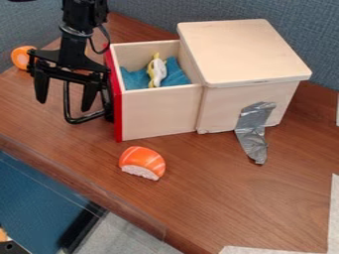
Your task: Take the object out of the drawer and place it on the upper left side of the table
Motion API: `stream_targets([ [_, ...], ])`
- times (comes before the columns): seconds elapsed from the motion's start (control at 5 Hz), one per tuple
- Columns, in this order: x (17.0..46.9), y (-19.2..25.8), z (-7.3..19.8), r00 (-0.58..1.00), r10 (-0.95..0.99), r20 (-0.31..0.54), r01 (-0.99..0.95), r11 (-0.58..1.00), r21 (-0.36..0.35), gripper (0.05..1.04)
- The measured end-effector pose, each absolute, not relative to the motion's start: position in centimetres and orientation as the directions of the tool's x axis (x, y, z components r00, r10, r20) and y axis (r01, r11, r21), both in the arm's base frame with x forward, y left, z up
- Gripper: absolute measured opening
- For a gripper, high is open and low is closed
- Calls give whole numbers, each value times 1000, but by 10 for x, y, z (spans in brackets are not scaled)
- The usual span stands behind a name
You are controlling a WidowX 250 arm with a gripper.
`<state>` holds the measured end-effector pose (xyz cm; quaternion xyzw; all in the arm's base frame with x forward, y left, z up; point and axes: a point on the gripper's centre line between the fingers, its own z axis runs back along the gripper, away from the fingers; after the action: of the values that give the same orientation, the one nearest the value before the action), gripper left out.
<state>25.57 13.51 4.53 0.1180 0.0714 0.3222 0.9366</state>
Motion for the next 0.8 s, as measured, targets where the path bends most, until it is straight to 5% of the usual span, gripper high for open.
stream_targets([
  [0.4, 251, 130, 47, 786, 608, -108, -569, 781, 258, 1001],
  [0.8, 258, 126, 81, 810, 580, -86, -556, 806, 204, 1001],
])
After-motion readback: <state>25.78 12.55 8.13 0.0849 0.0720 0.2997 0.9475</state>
